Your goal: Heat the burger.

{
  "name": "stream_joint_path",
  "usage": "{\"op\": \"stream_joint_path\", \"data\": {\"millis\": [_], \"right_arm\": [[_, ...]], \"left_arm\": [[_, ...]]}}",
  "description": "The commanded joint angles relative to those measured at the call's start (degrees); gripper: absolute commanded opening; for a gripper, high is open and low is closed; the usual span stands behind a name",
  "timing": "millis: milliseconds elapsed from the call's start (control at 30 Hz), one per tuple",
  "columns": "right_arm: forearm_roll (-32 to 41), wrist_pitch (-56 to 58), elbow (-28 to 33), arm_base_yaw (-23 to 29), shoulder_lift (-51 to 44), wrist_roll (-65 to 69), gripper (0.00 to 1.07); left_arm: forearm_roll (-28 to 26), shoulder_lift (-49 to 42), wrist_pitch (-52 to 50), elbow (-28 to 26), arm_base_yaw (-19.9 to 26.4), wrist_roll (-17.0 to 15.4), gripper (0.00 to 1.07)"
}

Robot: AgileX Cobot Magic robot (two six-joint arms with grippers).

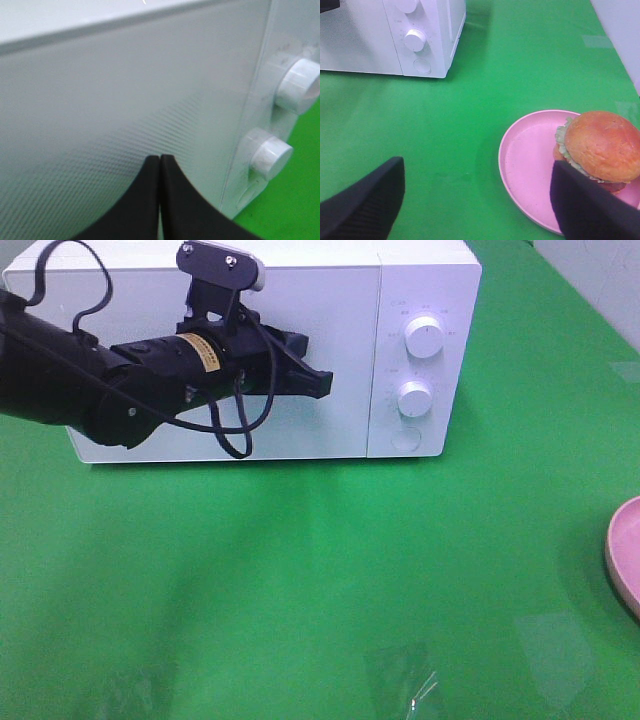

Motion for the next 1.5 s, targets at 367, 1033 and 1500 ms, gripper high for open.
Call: {"op": "stream_joint_path", "data": {"millis": [367, 1033, 1500], "right_arm": [[0.0, -0.52, 0.17, -0.23, -1.66, -0.34, 0.76], [0.0, -0.52, 0.17, -0.23, -1.66, -0.34, 0.76], [0.0, -0.52, 0.17, -0.23, -1.66, -0.34, 0.76]], "left_arm": [[-5.44, 0.69, 4.01, -4.07, -0.34, -0.4, 0.0], [-7.16, -13.81, 56.44, -4.07, -8.77, -0.4, 0.99], [-4.41, -25.04, 88.81, -4.07, -7.79, -2.58, 0.99]]}}
